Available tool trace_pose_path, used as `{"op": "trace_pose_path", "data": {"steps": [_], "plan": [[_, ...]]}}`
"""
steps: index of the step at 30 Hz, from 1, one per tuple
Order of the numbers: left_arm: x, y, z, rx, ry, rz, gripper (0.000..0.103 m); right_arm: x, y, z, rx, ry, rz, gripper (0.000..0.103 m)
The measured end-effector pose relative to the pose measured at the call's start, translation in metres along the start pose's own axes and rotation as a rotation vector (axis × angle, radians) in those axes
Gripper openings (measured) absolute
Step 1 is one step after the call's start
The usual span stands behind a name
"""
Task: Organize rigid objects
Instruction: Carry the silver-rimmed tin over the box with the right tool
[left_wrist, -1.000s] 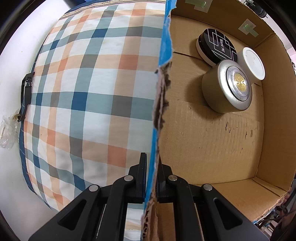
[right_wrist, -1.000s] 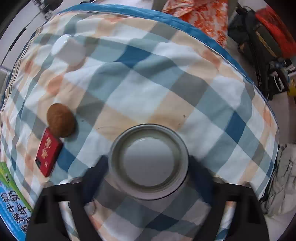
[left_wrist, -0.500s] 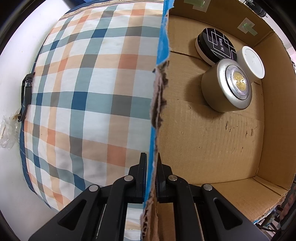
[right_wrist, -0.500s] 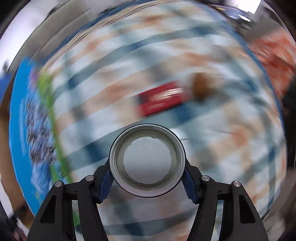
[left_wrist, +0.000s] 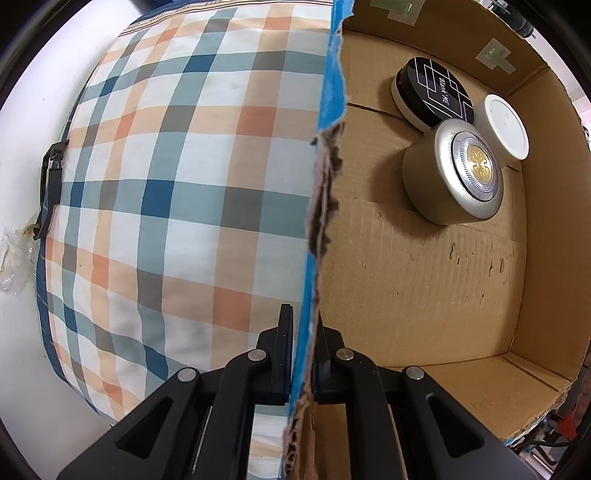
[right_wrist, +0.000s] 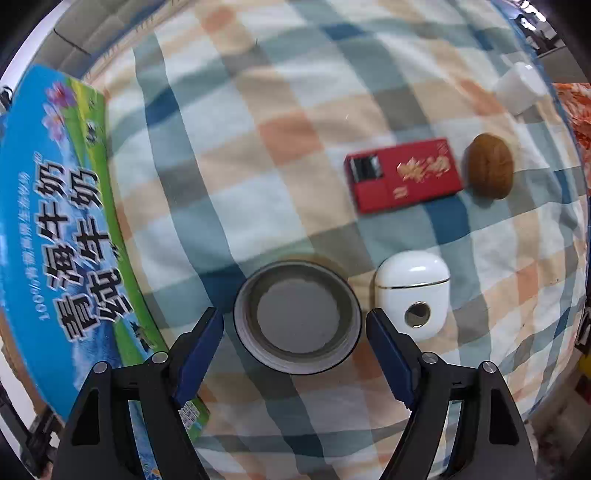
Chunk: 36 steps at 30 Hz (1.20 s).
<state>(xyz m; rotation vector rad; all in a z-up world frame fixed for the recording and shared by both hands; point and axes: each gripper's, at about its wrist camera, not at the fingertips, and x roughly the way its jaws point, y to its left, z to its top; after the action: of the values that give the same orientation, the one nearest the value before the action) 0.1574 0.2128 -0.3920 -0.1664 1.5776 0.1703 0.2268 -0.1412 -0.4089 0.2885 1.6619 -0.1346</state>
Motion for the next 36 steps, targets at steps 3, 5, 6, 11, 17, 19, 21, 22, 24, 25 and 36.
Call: {"op": "trace_pose_path", "data": {"steps": [3, 5, 6, 11, 17, 19, 21, 22, 24, 25, 36], "plan": [[0.0, 0.0, 0.0, 0.001, 0.0, 0.0, 0.005, 0.011, -0.001, 0.009, 0.013, 0.005, 0.013, 0.069], [0.0, 0.0, 0.0, 0.001, 0.0, 0.0, 0.005, 0.016, -0.005, 0.01, 0.023, 0.001, 0.021, 0.07], [0.0, 0.0, 0.0, 0.002, 0.0, 0.001, 0.005, 0.019, -0.01, 0.012, 0.023, -0.001, 0.022, 0.07], [0.001, 0.002, 0.001, 0.007, 0.002, 0.001, 0.005, 0.015, 0.012, 0.002, -0.002, -0.017, 0.004, 0.069], [0.001, 0.001, 0.001, 0.005, 0.002, 0.002, 0.005, -0.048, 0.039, -0.023, -0.052, -0.13, 0.065, 0.069], [0.001, 0.001, 0.0, 0.005, 0.001, 0.003, 0.005, -0.072, 0.056, -0.031, -0.092, -0.165, 0.087, 0.069], [0.001, 0.002, 0.001, 0.007, 0.0, 0.004, 0.005, -0.091, 0.073, -0.039, -0.133, -0.187, 0.117, 0.069], [0.001, 0.001, 0.0, 0.007, 0.0, 0.004, 0.005, -0.099, 0.08, -0.042, -0.154, -0.191, 0.124, 0.069], [0.001, 0.001, 0.0, 0.006, 0.0, 0.003, 0.005, -0.115, 0.101, -0.05, -0.214, -0.196, 0.146, 0.069], [0.002, 0.001, 0.0, 0.007, 0.0, 0.004, 0.005, -0.123, 0.109, -0.053, -0.242, -0.195, 0.151, 0.069], [-0.001, 0.001, -0.004, 0.005, -0.002, 0.003, 0.005, -0.144, 0.174, -0.086, -0.406, -0.195, 0.147, 0.069]]}}
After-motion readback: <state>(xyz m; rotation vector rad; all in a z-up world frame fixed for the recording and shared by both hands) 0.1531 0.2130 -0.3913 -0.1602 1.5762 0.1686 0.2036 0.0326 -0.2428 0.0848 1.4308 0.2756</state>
